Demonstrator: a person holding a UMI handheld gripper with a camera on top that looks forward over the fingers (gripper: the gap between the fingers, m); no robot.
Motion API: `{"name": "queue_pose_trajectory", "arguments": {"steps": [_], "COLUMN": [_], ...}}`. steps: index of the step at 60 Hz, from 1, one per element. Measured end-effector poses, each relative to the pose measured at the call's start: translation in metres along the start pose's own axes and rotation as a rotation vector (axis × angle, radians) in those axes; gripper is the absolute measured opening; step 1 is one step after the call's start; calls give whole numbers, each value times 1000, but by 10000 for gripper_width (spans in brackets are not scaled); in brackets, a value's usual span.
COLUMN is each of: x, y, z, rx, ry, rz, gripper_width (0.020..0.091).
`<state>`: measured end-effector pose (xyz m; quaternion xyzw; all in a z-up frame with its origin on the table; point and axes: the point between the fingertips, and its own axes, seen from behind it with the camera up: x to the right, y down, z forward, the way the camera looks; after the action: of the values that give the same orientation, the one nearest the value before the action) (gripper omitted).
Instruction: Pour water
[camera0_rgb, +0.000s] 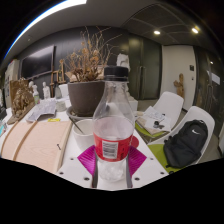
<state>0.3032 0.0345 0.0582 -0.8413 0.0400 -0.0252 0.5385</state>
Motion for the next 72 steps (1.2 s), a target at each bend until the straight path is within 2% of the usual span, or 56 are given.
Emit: {"name": "queue_pose_trajectory", "arguments": {"steps": [9, 17, 27, 39, 51, 72], "x": [-2, 4, 34, 77, 93, 84], "y": [3, -8, -54, -106, -151, -178], "z": [1, -3, -8, 11, 33, 67], "rx": [-16, -13, 25, 42, 105, 191], "ry": [3, 36, 129, 288, 432, 590], "rz": [-29, -86, -270, -667, -1177, -1803], "gripper_width": [272, 272, 271, 271, 273, 273]}}
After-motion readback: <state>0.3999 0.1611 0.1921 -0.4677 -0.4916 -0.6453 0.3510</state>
